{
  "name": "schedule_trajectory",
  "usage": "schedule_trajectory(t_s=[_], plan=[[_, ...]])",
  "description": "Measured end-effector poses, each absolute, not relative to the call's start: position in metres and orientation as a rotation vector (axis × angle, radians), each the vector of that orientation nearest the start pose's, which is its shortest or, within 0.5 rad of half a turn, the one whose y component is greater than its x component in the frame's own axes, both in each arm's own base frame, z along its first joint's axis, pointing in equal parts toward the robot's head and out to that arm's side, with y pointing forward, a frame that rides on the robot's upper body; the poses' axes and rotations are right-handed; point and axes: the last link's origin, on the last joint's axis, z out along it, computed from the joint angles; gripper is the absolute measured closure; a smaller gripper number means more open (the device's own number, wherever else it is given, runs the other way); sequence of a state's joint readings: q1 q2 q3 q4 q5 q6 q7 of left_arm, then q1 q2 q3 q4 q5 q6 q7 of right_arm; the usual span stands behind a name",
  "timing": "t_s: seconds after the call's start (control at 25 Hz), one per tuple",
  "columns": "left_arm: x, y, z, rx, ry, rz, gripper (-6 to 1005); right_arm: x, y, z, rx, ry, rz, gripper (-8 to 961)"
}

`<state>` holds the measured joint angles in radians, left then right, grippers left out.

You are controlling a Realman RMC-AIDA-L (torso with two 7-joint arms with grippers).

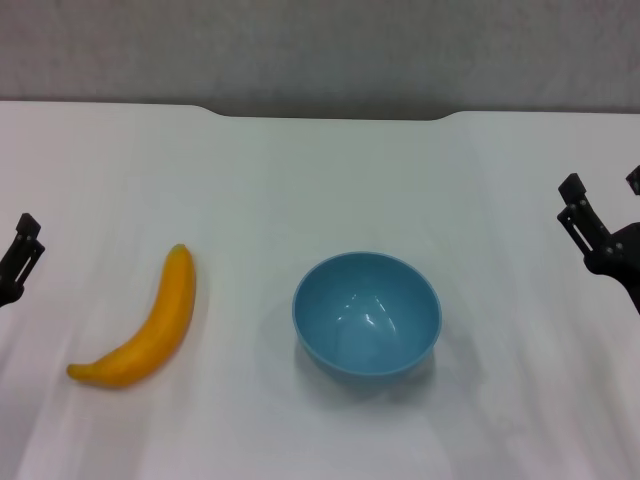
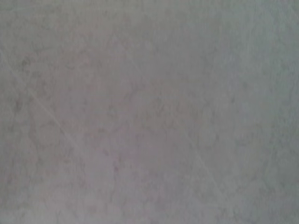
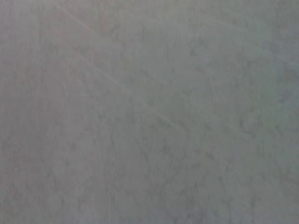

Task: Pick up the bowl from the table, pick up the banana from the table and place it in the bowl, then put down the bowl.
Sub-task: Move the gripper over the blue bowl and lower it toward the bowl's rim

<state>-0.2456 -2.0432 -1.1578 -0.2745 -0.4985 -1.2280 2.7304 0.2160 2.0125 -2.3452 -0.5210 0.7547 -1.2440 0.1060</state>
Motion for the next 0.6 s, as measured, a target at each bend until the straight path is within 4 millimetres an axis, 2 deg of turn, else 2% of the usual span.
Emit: schedule_trajectory(t_s=[0.6], plan=[[-0.3539,0.2911,0.0085,-1.496,-0.718,-0.883,120,0.2975,0.2885,-0.0173,-1.611,0.495,0.924,100]])
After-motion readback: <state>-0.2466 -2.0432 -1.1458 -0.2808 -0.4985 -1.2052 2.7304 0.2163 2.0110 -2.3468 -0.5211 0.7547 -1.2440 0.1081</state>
